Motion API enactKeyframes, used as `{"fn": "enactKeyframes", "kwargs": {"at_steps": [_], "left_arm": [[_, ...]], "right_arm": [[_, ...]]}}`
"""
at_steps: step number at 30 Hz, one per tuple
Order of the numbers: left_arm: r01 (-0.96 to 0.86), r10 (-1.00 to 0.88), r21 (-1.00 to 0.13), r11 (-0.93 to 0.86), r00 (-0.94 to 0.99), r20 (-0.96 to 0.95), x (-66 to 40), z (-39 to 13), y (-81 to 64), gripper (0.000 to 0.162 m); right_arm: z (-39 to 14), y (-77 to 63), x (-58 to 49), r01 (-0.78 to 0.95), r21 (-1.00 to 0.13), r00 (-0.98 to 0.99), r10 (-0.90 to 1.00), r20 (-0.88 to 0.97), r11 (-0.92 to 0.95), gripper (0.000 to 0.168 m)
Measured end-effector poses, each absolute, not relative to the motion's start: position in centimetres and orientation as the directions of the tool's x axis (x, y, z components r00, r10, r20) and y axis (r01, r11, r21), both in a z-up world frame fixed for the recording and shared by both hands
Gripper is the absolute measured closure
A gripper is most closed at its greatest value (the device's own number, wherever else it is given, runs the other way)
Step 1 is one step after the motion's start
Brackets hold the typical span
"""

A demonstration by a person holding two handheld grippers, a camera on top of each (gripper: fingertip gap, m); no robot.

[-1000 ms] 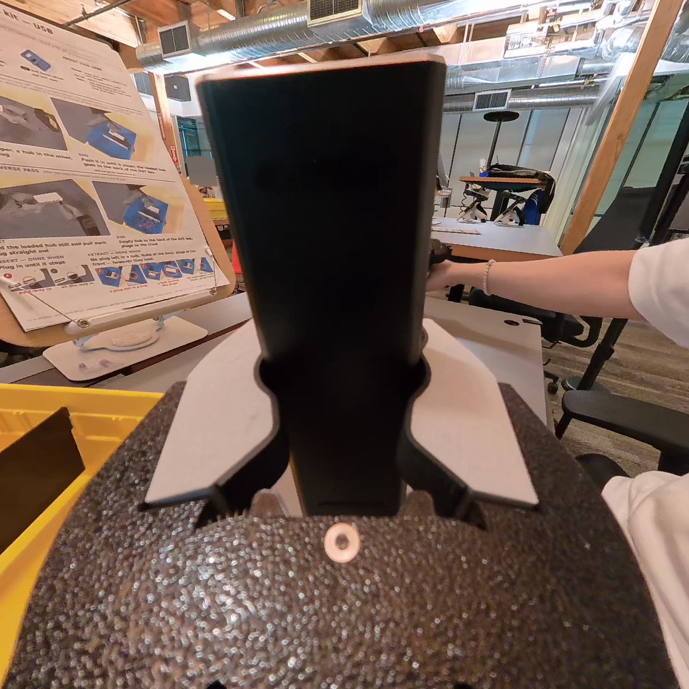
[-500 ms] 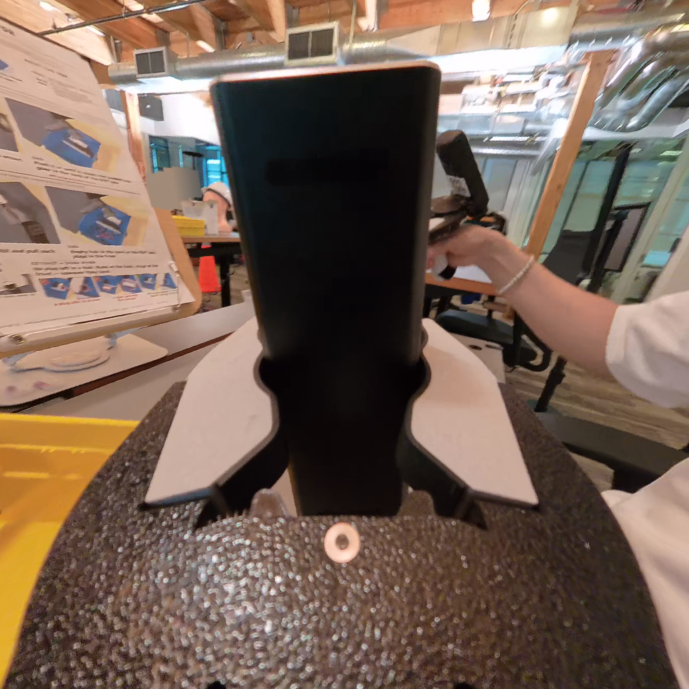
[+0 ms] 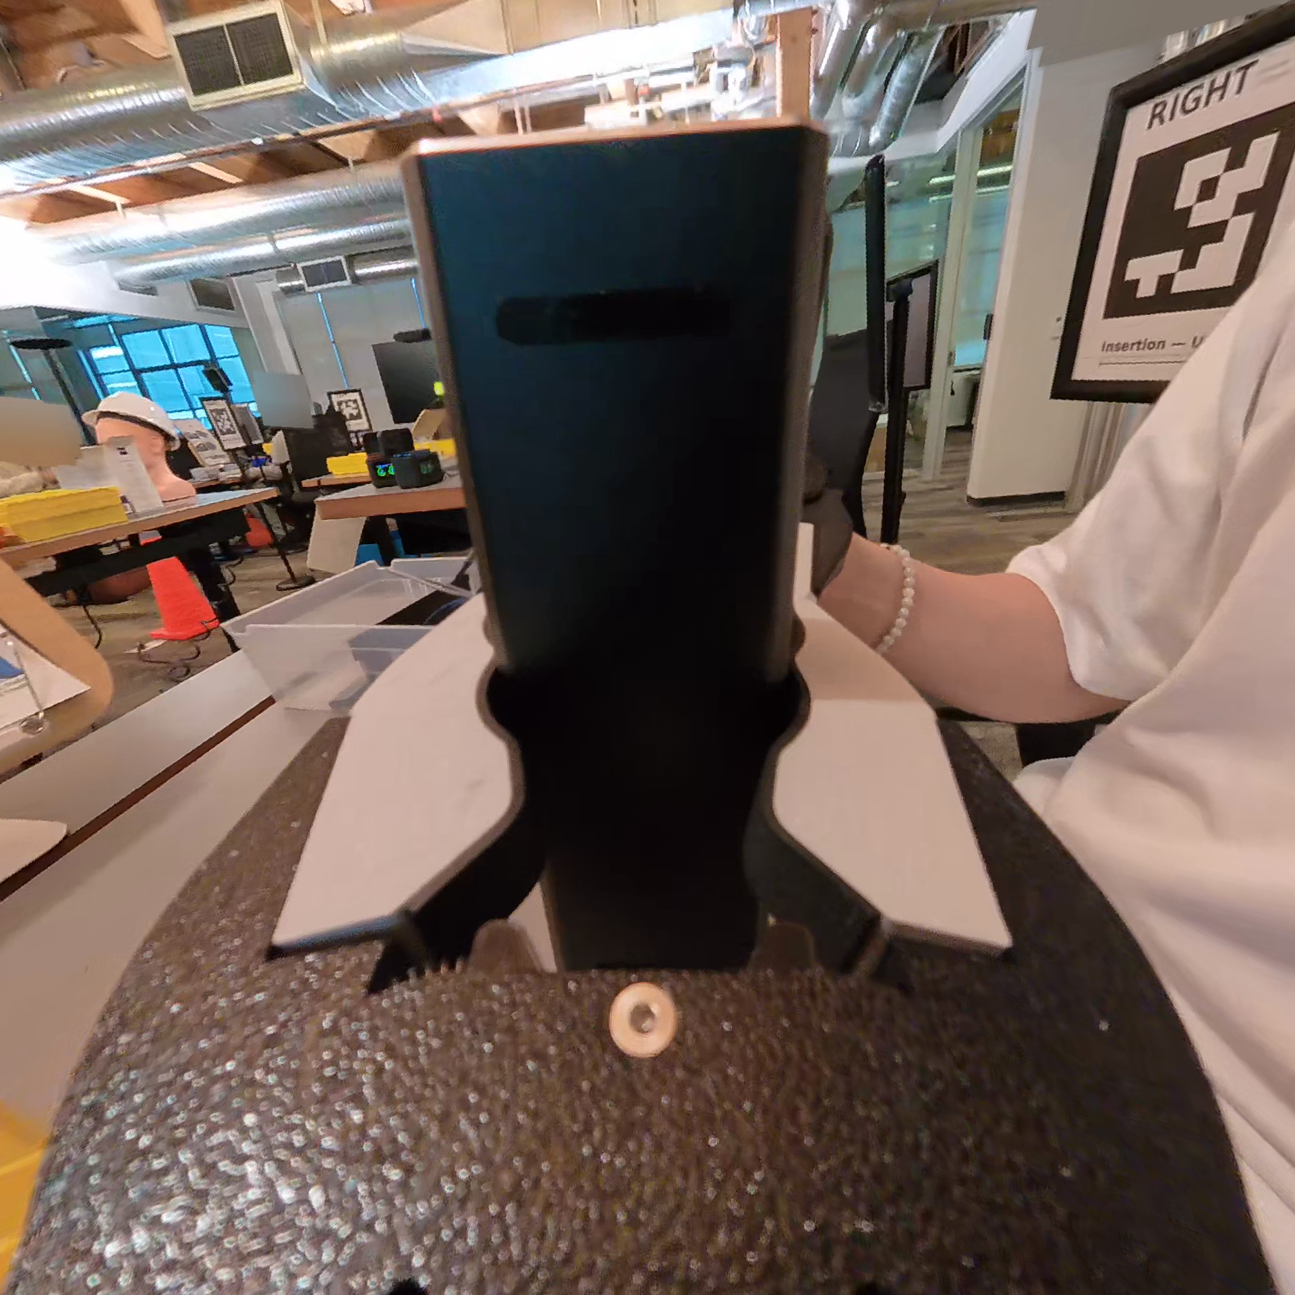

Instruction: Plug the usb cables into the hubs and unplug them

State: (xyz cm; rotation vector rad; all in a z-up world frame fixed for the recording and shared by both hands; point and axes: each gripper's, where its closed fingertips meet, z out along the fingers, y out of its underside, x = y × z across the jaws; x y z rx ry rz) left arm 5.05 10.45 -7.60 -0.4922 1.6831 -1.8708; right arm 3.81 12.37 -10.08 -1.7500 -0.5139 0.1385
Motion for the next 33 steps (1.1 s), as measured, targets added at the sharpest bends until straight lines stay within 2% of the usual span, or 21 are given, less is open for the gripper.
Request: {"fn": "enactKeyframes", "kwargs": {"at_steps": [5, 9, 10, 21, 30, 33], "left_arm": [[0.185, -0.597, -0.981, -0.061, -0.794, -0.112, 4.9, -7.8, 9.8, 0.091], [0.208, -0.572, -0.977, -0.055, -0.808, -0.14, 4.7, -7.9, 9.0, 0.091], [0.212, -0.571, -0.976, -0.051, -0.808, -0.145, 4.7, -7.9, 8.8, 0.091], [0.129, -0.57, -0.988, -0.082, -0.82, -0.06, 5.3, -9.1, 9.7, 0.091], [0.062, -0.58, -0.998, 0.009, -0.813, -0.056, 5.5, -10.7, 9.9, 0.09], [0.107, -0.601, -0.994, 0.028, -0.793, -0.102, 5.6, -10.7, 10.4, 0.09]], "right_arm": [[-9.5, 11.2, 3.1, 0.116, -0.989, 0.891, 0.449, 0.061, -0.096, 0.143], [-9.5, 11.0, 2.9, 0.005, -0.992, 0.877, 0.477, -0.056, -0.125, 0.147], [-9.7, 10.9, 2.5, 0.011, -0.992, 0.868, 0.493, -0.053, -0.126, 0.153], [-10.4, 11.8, 2.9, 0.113, -0.99, 0.898, 0.435, 0.066, -0.081, 0.152], [-12.1, 12.1, 3.0, 0.154, -0.977, 0.892, 0.446, 0.073, -0.148, 0.152], [-12.2, 12.3, 3.3, 0.176, -0.972, 0.896, 0.434, 0.094, -0.154, 0.152]]}}
